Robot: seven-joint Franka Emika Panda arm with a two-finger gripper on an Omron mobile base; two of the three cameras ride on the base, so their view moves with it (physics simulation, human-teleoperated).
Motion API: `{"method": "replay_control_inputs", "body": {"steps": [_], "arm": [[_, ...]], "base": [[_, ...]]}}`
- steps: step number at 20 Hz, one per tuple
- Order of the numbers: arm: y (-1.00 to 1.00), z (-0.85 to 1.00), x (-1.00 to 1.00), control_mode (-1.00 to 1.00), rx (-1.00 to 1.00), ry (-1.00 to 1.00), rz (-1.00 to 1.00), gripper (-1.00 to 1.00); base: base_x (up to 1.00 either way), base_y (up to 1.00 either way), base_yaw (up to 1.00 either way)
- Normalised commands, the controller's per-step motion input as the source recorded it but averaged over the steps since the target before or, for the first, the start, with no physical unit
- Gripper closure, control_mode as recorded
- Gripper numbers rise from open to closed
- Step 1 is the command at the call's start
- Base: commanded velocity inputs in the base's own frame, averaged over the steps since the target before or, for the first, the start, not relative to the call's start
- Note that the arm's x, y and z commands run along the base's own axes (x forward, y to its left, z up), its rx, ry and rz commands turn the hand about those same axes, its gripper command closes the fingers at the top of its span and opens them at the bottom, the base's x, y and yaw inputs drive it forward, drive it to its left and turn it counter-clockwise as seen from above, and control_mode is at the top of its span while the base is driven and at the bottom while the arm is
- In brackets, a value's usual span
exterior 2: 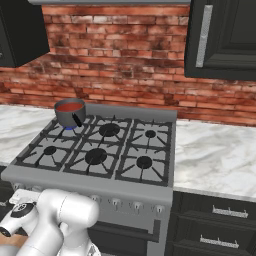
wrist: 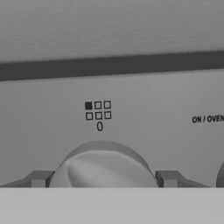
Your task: Wait until the marinara sauce is simmered to a deep red color and then turn off the stove.
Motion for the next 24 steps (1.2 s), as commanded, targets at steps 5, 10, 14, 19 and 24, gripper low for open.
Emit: {"method": "replay_control_inputs", "body": {"steps": [5,10,14,19,24], "arm": [[0.00,0.00,-0.11,-1.00,0.15,0.00,-0.04,1.00],[0.00,0.00,-0.11,-1.00,0.16,0.00,-0.05,1.00],[-0.04,0.00,-0.14,-1.00,0.17,0.00,-0.05,1.00],[-0.08,0.00,-0.15,-1.00,0.19,0.00,-0.05,1.00],[-0.10,0.00,-0.14,-1.00,0.19,0.00,-0.05,1.00]], "base": [[0.00,0.00,0.00],[0.00,0.00,0.00],[0.00,0.00,0.00],[0.00,0.00,0.00],[0.00,0.00,0.00]]}}
